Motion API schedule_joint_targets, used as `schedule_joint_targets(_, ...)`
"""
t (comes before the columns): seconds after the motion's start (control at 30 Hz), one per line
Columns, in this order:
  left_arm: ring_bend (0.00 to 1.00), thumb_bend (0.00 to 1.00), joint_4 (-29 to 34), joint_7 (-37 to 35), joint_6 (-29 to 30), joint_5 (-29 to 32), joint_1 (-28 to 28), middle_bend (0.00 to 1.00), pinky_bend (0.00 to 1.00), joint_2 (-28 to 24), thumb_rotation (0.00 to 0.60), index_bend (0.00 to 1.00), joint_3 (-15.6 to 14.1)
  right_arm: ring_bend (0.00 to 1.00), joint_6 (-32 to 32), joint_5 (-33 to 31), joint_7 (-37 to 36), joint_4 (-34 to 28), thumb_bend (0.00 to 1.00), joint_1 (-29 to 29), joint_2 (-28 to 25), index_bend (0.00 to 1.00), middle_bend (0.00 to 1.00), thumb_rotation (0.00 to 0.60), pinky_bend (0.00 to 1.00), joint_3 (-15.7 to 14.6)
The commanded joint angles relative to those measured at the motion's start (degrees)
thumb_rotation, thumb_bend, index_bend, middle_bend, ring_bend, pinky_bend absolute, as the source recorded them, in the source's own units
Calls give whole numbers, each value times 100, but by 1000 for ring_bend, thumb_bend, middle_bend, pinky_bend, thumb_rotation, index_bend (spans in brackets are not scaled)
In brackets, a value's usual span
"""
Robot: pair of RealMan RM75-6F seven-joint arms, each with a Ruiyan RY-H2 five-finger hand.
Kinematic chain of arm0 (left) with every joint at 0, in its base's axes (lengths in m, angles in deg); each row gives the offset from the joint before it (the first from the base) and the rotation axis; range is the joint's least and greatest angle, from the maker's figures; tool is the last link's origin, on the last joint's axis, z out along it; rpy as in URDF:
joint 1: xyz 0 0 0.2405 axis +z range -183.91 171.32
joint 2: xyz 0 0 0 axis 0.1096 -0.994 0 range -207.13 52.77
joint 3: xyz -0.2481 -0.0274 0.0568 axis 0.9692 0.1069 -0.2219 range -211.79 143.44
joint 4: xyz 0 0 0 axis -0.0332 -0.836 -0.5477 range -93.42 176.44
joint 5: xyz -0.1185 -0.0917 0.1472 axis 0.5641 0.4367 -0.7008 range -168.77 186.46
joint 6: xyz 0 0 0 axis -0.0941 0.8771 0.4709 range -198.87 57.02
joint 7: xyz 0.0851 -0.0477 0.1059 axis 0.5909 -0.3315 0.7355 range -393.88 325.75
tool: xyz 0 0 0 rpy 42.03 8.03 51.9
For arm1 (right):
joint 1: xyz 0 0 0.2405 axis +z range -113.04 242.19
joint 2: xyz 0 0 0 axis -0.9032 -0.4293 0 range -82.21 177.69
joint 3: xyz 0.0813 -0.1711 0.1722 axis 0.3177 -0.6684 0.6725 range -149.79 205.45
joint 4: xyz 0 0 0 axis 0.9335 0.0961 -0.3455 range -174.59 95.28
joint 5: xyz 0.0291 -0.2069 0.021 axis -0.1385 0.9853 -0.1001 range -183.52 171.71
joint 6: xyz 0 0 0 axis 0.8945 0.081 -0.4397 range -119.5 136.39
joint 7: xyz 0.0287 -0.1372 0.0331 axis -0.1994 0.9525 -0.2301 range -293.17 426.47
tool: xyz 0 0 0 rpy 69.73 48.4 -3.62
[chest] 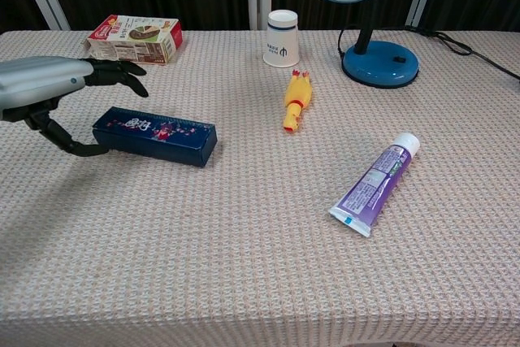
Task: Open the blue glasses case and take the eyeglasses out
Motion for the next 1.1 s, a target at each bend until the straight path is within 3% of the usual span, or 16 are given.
schedule_joint_targets(0.03,0,235,-61,-53,-16,1,-62,12,0,63,600,223,10,0,-26,-5,-15,19,210,9,2,0,0,600,0,0)
schedule_joint_targets(0.47,0,241,-263,-238,-230,98,-314,13,0,227,600,269,22,0,-132,-43,-18,84,210,39,50,0,0,600,0,-15)
schedule_joint_targets(0.77,0,319,-166,-278,-290,165,-390,22,0,155,600,284,-2,0,-182,-48,-42,130,210,51,77,0,0,600,0,-29)
schedule_joint_targets(1.1,0,328,-207,-244,-331,263,-440,22,0,199,600,289,-20,0,-200,-57,-45,150,210,48,80,0,0,600,0,-37)
